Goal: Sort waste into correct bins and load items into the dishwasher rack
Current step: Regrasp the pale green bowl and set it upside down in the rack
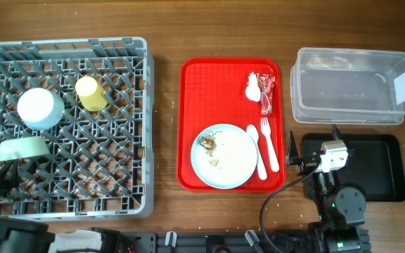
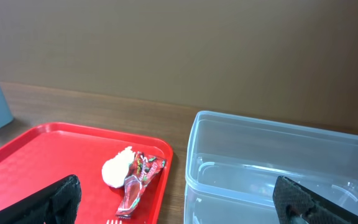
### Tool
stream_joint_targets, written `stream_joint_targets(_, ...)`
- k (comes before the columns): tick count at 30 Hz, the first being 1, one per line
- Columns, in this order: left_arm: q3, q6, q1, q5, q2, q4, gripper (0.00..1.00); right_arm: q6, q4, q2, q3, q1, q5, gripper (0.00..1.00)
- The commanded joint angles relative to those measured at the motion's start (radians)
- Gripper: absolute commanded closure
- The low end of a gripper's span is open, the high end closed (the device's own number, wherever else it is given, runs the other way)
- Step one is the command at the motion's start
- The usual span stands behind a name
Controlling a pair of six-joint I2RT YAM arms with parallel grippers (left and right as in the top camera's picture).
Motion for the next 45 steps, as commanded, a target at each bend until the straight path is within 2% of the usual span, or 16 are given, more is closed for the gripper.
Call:
stream_joint_targets(1,-0.005,0.012,0.005,0.106,0.011,-0.101,0.01,-0.010,0.005,0.000,-0.001,0.000,-0.010,0.00)
stream_joint_targets(6,-0.005,0.019,0.003,-0.064,0.007,-0.364,0.06,-0.010,0.005,0.000,-0.001,0.000,-0.010,0.00)
stream_joint_targets(11,-0.005,0.016,0.005,-0.138,0.007,-0.427,0.02,-0.009,0.005,0.000,-0.001,0.000,-0.010,0.00)
stream_joint_targets(12,-0.005,0.017,0.005,-0.155,0.006,-0.445,0.18,-0.010,0.005,0.000,-0.001,0.000,-0.010,0.00)
stream_joint_targets(13,-0.005,0.021,0.005,-0.158,0.005,-0.465,0.63,-0.009,0.005,0.000,-0.001,0.000,-0.010,0.00)
stream_joint_targets(14,-0.005,0.046,0.005,-0.156,0.000,-0.507,0.73,-0.010,0.005,0.000,-0.001,0.000,-0.010,0.00)
stream_joint_targets(16,-0.001,0.134,0.005,-0.141,-0.013,-0.610,0.70,-0.009,0.005,0.000,-0.001,0.000,-0.010,0.00)
stream_joint_targets(17,-0.001,0.196,0.004,-0.119,-0.021,-0.646,0.78,-0.010,0.005,0.000,-0.001,0.000,-0.010,0.00)
stream_joint_targets(18,0.000,0.262,0.003,-0.104,-0.032,-0.693,0.96,-0.010,0.005,0.000,-0.001,0.000,-0.010,0.00)
stream_joint_targets(20,0.011,0.333,-0.003,-0.103,-0.064,-0.727,0.96,-0.010,0.005,0.000,-0.001,0.000,-0.010,0.00)
stream_joint_targets(24,0.092,0.329,-0.089,-0.104,-0.101,-0.657,0.96,-0.009,0.005,0.000,-0.001,0.000,-0.010,0.00)
stream_joint_targets(27,0.156,0.220,-0.208,-0.145,-0.102,-0.465,0.96,-0.010,0.005,0.000,-0.001,0.000,-0.010,0.00)
stream_joint_targets(32,0.171,-0.074,-0.463,-0.573,-0.176,-0.161,0.96,-0.009,0.005,0.000,-0.001,0.000,-0.010,0.00)
stream_joint_targets(37,0.171,-0.360,-0.734,-1.369,-0.362,-0.106,0.96,-0.009,0.005,0.000,-0.001,0.000,-0.010,0.00)
stream_joint_targets(40,0.170,-0.390,-0.818,-1.474,-0.365,-0.064,0.96,-0.009,0.005,0.000,-0.001,0.000,-0.010,0.00)
stream_joint_targets(45,0.170,-0.391,-0.820,-1.585,-0.216,-0.070,0.96,-0.010,0.005,0.000,-0.001,0.000,-0.010,0.00)
